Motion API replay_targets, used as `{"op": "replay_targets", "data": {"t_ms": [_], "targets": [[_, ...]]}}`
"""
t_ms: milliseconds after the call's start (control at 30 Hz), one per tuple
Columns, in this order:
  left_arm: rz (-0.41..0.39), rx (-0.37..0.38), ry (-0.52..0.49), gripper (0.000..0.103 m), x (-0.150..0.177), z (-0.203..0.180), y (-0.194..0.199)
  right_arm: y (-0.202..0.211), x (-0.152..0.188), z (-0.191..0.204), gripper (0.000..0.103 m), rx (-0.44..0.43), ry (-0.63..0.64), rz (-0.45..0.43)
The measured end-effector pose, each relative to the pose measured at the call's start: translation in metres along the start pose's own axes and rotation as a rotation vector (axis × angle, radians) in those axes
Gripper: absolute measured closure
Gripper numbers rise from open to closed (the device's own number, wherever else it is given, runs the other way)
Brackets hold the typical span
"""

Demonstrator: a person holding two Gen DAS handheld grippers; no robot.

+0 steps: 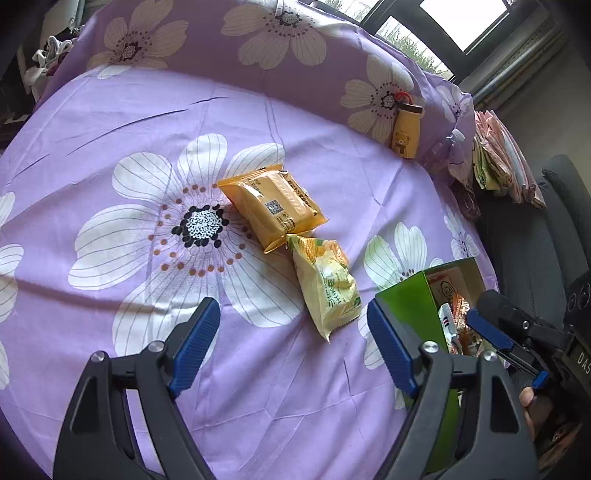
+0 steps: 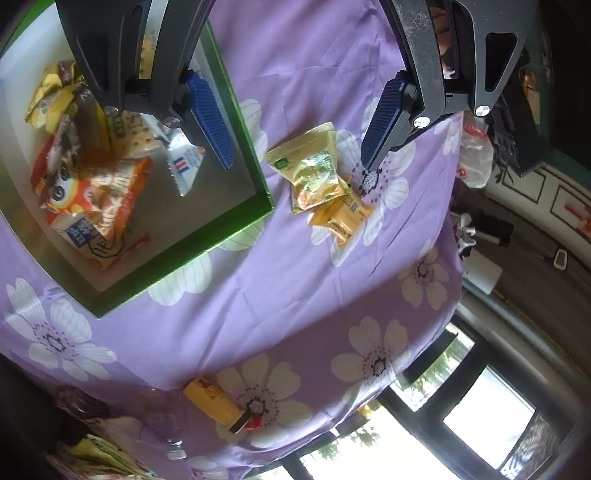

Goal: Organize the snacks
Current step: 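Move the right tool to the yellow corn packet and grasp it, then lift the corn packet and carry it over the green box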

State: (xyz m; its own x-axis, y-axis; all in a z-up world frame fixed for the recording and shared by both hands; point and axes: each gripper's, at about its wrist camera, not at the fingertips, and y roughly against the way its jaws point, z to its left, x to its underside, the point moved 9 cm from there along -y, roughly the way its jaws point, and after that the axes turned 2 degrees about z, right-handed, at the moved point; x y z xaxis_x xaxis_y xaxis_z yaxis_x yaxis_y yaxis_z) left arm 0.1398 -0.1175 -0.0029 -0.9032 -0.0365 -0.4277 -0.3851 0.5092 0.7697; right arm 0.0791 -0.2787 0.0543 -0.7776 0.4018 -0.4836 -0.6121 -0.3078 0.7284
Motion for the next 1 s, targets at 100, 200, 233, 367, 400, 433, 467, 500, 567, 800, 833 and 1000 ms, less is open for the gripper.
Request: {"op": "replay_targets", "data": {"t_ms": [100, 200, 233, 367, 400, 433, 467, 500, 567, 800, 833, 1000], "targets": [[0.023, 0.024, 0.008, 0.023, -0.002, -0.001, -0.013, -0.030, -0.003, 0.025, 0.030, -0.003, 0.075, 0.078], [0.025, 0.043, 0.019, 0.027, -0.006, -0.001, -0.023, -0.061, -0.008, 0.037, 0.042, 0.022, 0.103, 0.155], [0.032, 0.055, 0.023, 0.030, -0.006, -0.002, -0.027, -0.072, -0.009, 0.037, 0.049, 0.056, 0.118, 0.176], [0.062, 0.074, 0.026, 0.039, -0.001, -0.005, -0.042, -0.102, -0.014, 0.038, 0.051, 0.176, 0.194, 0.228], [0.064, 0.075, 0.021, 0.041, 0.000, -0.005, -0.045, -0.107, -0.014, 0.036, 0.051, 0.192, 0.197, 0.248], [0.068, 0.071, 0.015, 0.045, 0.001, -0.006, -0.048, -0.113, -0.012, 0.035, 0.051, 0.201, 0.197, 0.266], [0.071, 0.064, 0.012, 0.049, 0.001, -0.006, -0.052, -0.117, -0.012, 0.034, 0.051, 0.207, 0.197, 0.283], [0.077, 0.058, 0.006, 0.051, 0.001, -0.006, -0.055, -0.121, -0.010, 0.032, 0.051, 0.210, 0.195, 0.296], [0.087, 0.061, 0.018, 0.056, 0.001, -0.004, -0.061, -0.124, -0.008, 0.034, 0.051, 0.234, 0.221, 0.300], [0.096, 0.079, 0.002, 0.059, 0.005, -0.009, -0.071, -0.142, -0.001, 0.031, 0.050, 0.296, 0.265, 0.359], [0.095, 0.085, -0.003, 0.060, 0.005, -0.009, -0.071, -0.144, 0.000, 0.031, 0.050, 0.289, 0.264, 0.362], [0.071, 0.144, 0.035, 0.072, 0.003, -0.006, -0.075, -0.149, 0.006, 0.026, 0.050, 0.254, 0.238, 0.392]]}}
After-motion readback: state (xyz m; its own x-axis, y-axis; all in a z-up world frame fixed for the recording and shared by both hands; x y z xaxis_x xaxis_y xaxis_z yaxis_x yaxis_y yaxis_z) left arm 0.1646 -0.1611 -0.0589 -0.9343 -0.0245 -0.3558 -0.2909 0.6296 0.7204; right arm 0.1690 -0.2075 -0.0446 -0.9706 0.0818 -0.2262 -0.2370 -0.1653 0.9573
